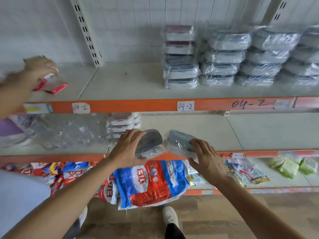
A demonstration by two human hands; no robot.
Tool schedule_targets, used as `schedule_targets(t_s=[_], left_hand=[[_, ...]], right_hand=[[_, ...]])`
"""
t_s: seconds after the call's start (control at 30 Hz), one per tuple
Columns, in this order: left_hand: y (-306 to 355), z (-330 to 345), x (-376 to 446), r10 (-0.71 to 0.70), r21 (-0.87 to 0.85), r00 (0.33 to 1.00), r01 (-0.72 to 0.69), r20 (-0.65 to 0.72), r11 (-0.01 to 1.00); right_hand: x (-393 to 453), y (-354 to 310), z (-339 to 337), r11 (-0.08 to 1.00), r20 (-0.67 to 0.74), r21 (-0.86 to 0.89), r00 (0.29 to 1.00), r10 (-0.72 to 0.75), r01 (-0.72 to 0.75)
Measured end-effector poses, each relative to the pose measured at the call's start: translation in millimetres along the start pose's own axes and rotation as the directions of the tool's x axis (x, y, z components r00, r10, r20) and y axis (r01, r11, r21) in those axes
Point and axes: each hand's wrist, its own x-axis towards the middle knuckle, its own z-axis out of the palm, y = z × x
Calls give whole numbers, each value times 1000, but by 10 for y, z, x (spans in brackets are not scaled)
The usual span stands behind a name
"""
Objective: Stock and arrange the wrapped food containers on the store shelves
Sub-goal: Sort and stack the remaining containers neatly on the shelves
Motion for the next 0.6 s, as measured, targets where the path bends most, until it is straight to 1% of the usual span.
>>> schedule_targets(t_s=[0.07,0.1,0.13,0.2,0.27,0.33,0.5,0.6], left_hand=[[61,-371,-54,5,-22,999,-6,-45,1000],[98,-604,-48,9,-27,996,-12,-91,1000],[112,-700,-17,1,-39,993,-6,-119,999],[158,-936,67,-43,-87,975,25,-217,996],[205,-1143,156,-136,-173,955,92,-265,981],[219,-1303,280,-228,-226,931,166,-284,960],[133,-1568,696,-394,-238,858,328,-329,914],[29,-1635,947,-437,-156,839,408,-324,899]], right_hand=[[46,-104,-283,1000,-61,12,998,-27,28],[119,-162,-472,999,-104,7,993,-46,47],[178,-167,-545,999,-127,10,991,-41,43],[381,-194,-766,999,-181,27,983,-28,34],[596,-196,-975,999,-224,28,974,-29,37],[793,-184,-1135,999,-247,23,969,-27,34],[1327,-11,-1330,999,-236,-27,971,-23,18],[1749,138,-1367,996,-207,-86,978,-32,15]])
